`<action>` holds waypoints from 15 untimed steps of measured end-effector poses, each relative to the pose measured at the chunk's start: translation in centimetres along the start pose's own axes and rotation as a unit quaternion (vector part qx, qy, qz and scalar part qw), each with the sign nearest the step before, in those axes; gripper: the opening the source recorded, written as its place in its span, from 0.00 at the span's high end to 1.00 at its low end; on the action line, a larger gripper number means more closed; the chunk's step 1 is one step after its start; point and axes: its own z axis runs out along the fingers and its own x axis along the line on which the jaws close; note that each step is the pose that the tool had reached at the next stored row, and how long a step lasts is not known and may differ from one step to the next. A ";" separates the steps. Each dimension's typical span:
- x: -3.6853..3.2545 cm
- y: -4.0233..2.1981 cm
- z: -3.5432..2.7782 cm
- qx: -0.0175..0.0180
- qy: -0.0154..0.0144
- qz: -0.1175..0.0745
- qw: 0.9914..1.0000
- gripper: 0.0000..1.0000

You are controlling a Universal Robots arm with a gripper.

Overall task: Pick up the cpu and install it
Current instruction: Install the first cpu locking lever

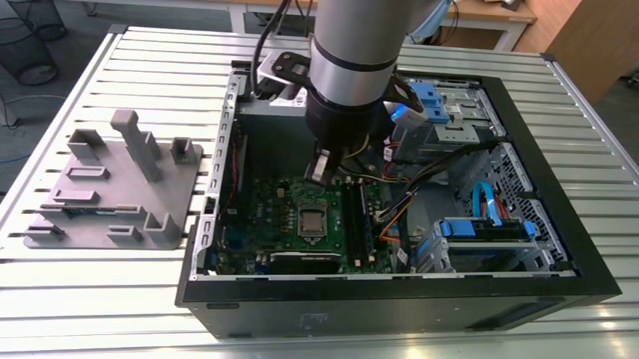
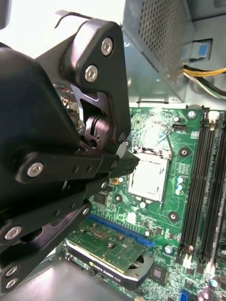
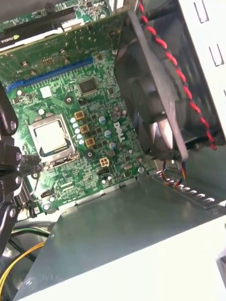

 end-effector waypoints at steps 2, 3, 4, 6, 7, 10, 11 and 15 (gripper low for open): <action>-0.21 -0.21 0.00 0.000 0.000 0.000 1.000 0.89; -0.32 -0.32 0.01 0.000 0.000 0.000 1.000 0.89; -0.42 -0.43 0.01 0.000 0.000 0.000 1.000 0.89; -0.64 -0.66 0.01 0.000 0.000 0.000 1.000 0.89; -0.74 -0.76 0.02 0.000 0.000 0.000 1.000 0.89; -1.10 -0.98 0.04 0.000 0.000 0.000 1.000 0.89; -1.23 -1.04 0.06 0.000 0.000 0.000 1.000 0.89; -1.78 -1.15 0.12 0.000 0.000 0.000 1.000 0.89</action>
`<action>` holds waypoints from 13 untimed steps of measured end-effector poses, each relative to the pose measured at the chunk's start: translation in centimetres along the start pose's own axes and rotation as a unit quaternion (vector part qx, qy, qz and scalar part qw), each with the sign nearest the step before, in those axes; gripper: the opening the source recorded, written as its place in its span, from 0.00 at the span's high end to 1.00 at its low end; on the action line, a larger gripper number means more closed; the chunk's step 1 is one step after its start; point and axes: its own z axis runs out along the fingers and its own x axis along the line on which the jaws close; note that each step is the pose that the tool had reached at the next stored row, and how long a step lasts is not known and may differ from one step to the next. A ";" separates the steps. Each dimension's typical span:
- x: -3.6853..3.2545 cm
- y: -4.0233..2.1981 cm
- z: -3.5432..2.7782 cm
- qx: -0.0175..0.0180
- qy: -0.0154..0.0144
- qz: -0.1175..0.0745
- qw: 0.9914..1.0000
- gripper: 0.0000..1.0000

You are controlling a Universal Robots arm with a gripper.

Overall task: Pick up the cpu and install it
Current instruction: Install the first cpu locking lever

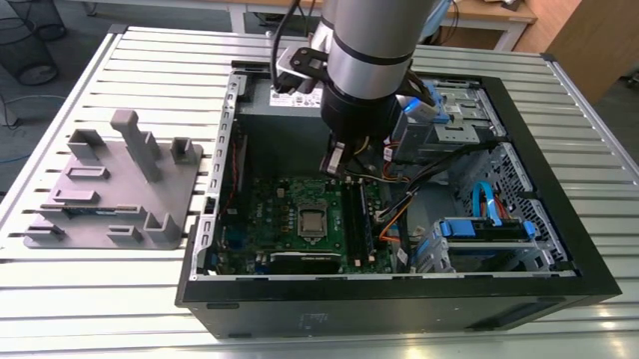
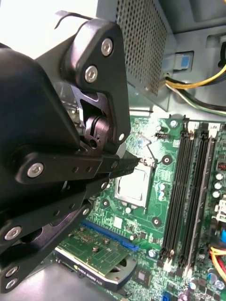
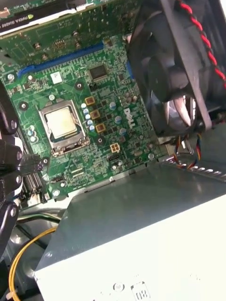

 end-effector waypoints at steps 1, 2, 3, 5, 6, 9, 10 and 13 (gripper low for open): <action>-0.13 0.01 0.02 0.000 0.000 0.000 1.000 0.89; -0.26 0.03 0.04 0.000 0.000 0.000 1.000 0.89; -0.40 0.05 0.06 0.000 0.000 0.000 1.000 0.89; -0.68 0.10 0.10 0.000 0.000 0.000 1.000 0.89; -0.81 0.12 0.13 0.000 0.000 0.000 1.000 0.89; -1.19 0.16 0.23 0.000 0.000 0.000 1.000 0.89; -1.28 0.16 0.27 0.000 0.000 0.000 1.000 0.89; -1.49 0.22 0.40 0.000 0.000 0.000 1.000 0.89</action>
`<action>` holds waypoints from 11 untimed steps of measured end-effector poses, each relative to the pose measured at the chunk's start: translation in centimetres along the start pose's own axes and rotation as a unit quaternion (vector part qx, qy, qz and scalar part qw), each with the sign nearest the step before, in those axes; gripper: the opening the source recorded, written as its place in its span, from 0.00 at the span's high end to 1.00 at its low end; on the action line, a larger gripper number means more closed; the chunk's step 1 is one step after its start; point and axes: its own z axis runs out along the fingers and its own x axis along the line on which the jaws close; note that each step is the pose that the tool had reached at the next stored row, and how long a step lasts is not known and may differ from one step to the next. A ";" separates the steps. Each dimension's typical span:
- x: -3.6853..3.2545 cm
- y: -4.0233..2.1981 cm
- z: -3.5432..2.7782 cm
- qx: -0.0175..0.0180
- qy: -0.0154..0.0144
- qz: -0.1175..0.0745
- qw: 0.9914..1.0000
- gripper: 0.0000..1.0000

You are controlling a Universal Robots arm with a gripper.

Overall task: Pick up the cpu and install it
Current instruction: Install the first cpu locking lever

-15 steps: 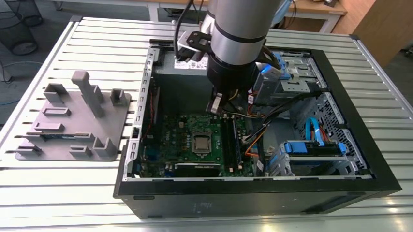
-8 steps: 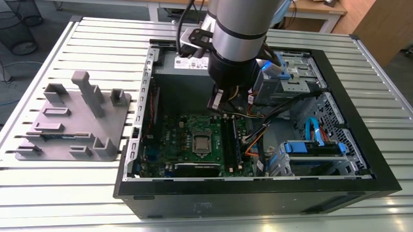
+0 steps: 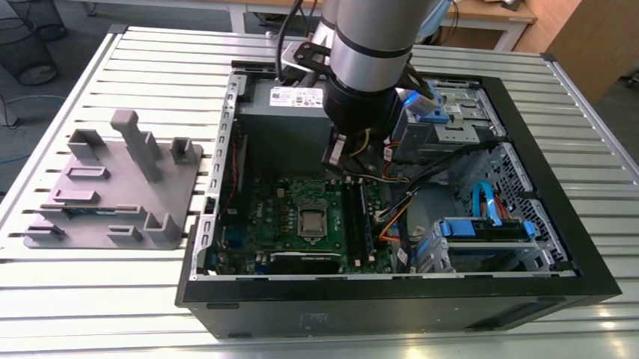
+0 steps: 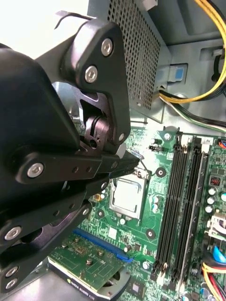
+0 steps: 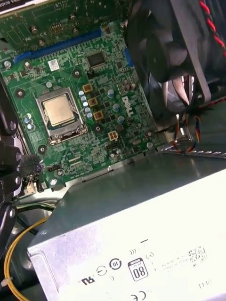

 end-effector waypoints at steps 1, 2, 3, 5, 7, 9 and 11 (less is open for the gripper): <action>-0.07 0.02 0.06 0.000 0.000 0.000 1.000 0.89; -0.13 0.04 0.12 0.000 0.000 0.000 1.000 0.89; -0.19 0.06 0.18 0.000 0.000 0.000 1.000 0.89; -0.28 0.09 0.31 0.000 0.000 0.001 1.000 0.89; -0.35 0.11 0.46 0.000 0.000 0.004 1.000 0.89; -0.40 0.13 0.61 0.000 -0.001 0.012 1.000 0.89; -0.47 0.15 0.73 0.001 -0.001 0.019 1.000 0.89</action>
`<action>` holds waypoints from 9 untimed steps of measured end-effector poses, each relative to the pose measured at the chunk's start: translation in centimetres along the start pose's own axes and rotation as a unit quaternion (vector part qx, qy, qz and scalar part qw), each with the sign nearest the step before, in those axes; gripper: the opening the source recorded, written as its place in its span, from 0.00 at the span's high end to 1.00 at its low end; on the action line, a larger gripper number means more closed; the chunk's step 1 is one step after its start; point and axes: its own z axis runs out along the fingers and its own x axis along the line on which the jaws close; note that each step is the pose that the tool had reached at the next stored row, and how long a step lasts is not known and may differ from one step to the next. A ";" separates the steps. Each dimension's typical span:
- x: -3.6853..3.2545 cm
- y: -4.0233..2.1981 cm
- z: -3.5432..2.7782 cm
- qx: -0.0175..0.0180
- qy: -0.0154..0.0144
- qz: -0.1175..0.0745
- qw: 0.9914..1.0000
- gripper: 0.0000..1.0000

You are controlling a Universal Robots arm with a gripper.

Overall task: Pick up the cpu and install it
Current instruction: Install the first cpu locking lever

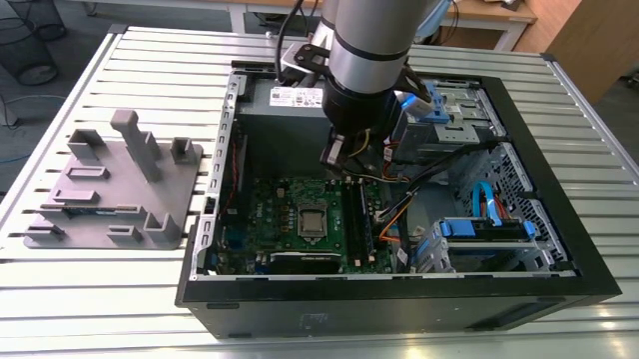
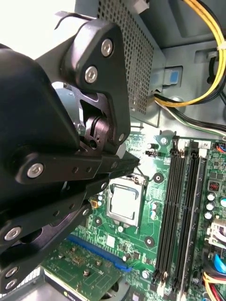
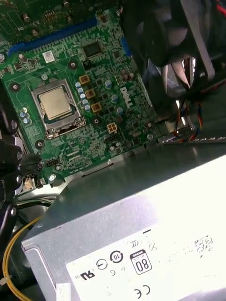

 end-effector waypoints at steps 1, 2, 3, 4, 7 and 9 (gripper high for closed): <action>-0.03 0.01 0.06 0.000 0.000 0.003 1.000 0.89; -0.06 0.03 0.12 0.000 0.000 0.007 1.000 0.89; -0.08 0.07 0.16 0.000 -0.001 0.009 1.000 0.89; -0.10 0.13 0.20 0.000 -0.001 0.010 1.000 0.89; -0.11 0.32 0.28 0.001 -0.001 0.013 1.000 0.89; -0.11 0.38 0.34 0.001 -0.001 0.013 1.000 0.89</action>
